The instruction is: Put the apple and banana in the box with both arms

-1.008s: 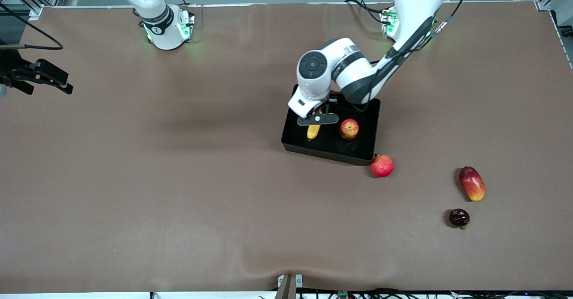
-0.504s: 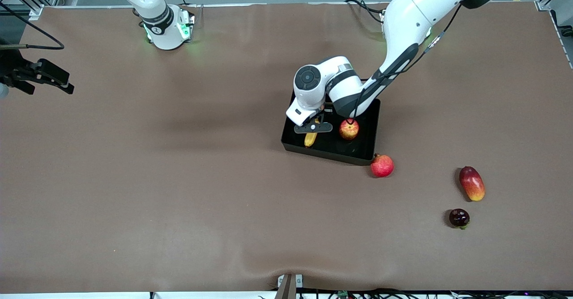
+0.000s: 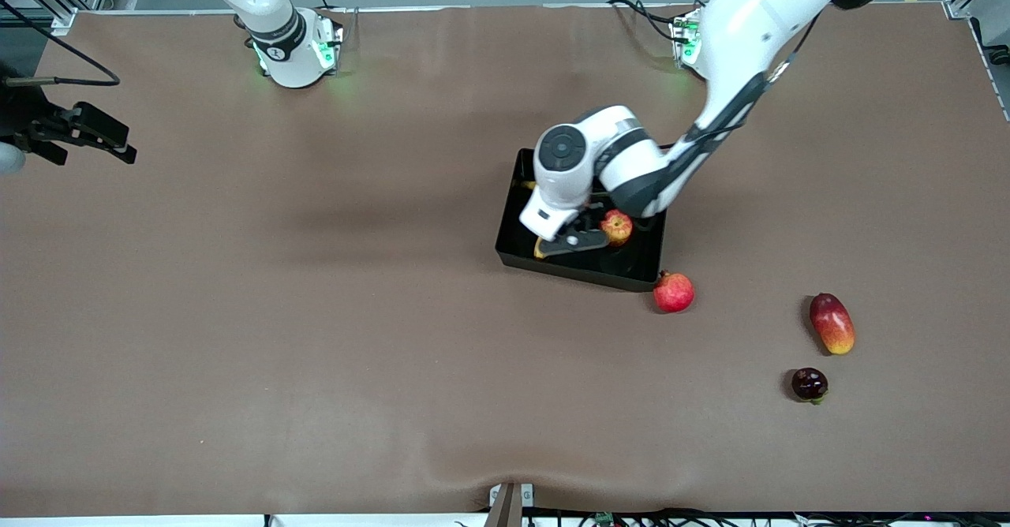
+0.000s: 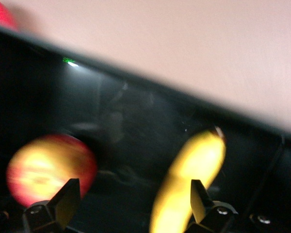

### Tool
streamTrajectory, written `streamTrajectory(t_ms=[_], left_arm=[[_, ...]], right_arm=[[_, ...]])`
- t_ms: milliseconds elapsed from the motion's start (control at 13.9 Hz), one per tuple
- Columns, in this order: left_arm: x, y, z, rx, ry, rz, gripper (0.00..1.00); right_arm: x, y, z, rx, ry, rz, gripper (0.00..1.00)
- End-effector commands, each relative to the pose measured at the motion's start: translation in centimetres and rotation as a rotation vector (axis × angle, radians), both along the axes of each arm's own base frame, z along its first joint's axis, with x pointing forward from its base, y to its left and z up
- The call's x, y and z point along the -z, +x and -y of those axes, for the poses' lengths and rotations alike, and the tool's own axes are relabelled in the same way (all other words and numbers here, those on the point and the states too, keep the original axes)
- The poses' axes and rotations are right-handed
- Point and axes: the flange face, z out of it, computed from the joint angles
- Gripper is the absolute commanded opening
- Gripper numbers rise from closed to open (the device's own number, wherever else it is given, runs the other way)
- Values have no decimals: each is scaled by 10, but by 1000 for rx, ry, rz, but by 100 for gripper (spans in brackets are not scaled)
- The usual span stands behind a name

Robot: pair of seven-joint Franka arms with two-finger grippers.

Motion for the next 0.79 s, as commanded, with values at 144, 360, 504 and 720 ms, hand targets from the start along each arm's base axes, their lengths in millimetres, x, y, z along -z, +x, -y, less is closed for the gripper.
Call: streamTrajectory(t_ms=[144, 360, 504, 720], left_arm=[[-141, 53, -78, -7, 32, 45, 100], [-201, 90, -159, 42, 2, -1, 100], [-225, 102, -212, 39, -53, -26, 100], [-251, 97, -260, 25, -81, -63, 100]], right_arm=[[-6, -3, -3, 12, -18, 2, 100], [-6, -3, -4, 10, -18, 4, 100], [-6, -3, -4, 10, -17, 4, 100], [-5, -2, -4, 10, -18, 1, 100]])
